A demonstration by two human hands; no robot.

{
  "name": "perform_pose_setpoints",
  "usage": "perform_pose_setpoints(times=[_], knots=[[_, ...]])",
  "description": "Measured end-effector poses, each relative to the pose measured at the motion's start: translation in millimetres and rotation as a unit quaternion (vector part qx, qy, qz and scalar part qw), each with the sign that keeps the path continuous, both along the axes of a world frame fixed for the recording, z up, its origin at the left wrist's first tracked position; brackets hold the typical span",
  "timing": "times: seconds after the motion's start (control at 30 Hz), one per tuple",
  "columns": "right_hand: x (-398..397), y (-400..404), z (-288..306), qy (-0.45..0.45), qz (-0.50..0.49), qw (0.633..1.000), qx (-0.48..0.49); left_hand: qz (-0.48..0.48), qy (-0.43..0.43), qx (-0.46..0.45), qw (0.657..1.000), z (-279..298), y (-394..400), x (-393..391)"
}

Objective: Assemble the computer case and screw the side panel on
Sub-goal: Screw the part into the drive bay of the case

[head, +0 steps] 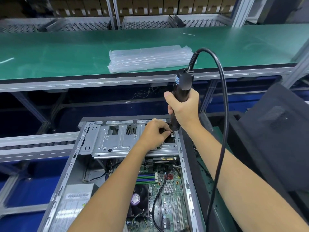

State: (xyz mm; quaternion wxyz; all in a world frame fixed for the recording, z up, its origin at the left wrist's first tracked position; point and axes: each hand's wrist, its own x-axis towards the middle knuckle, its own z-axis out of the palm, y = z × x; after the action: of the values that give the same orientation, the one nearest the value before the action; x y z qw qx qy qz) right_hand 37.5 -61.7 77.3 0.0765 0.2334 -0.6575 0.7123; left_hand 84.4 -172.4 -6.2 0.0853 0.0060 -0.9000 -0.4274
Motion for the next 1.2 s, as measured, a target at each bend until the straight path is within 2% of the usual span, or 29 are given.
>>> perform_pose_setpoints(times=[0.27,0.43,0.53,0.6,0.73,0.83,0.9,1.0,1.07,1.2], knots=[[-1,5,6,0.014,0.038,0.999,-0.018,0.015,0.038,-0.034,0.999,-1,0,1],[-4,25,25,0.014,0.033,0.996,-0.077,0.021,0.039,-0.044,0.998,4,5,2],[-16,56,31,-0.01,0.005,0.995,-0.104,0.042,0.08,-0.022,0.996,21,33,-7],[-24,83,28,-0.031,-0.016,0.995,-0.091,0.008,0.089,-0.01,0.996,37,68,-20],[-35,138,1,-0.073,-0.051,0.996,-0.016,-0.082,-0.035,-0.066,0.994,43,138,-54],[-34,170,-33,-0.146,-0.063,0.987,-0.026,-0.085,-0.138,-0.109,0.981,13,172,-73],[-32,184,-57,-0.194,-0.055,0.978,-0.046,-0.101,-0.198,-0.191,0.956,-14,190,-82],[-31,197,-94,-0.232,-0.029,0.972,-0.022,-0.116,-0.297,-0.28,0.906,-55,204,-90],[-31,203,-114,-0.261,-0.015,0.965,-0.004,-0.125,-0.346,-0.293,0.882,-80,211,-88],[-35,214,-143,-0.298,-0.001,0.955,0.005,-0.048,-0.338,-0.226,0.912,-118,223,-72]])
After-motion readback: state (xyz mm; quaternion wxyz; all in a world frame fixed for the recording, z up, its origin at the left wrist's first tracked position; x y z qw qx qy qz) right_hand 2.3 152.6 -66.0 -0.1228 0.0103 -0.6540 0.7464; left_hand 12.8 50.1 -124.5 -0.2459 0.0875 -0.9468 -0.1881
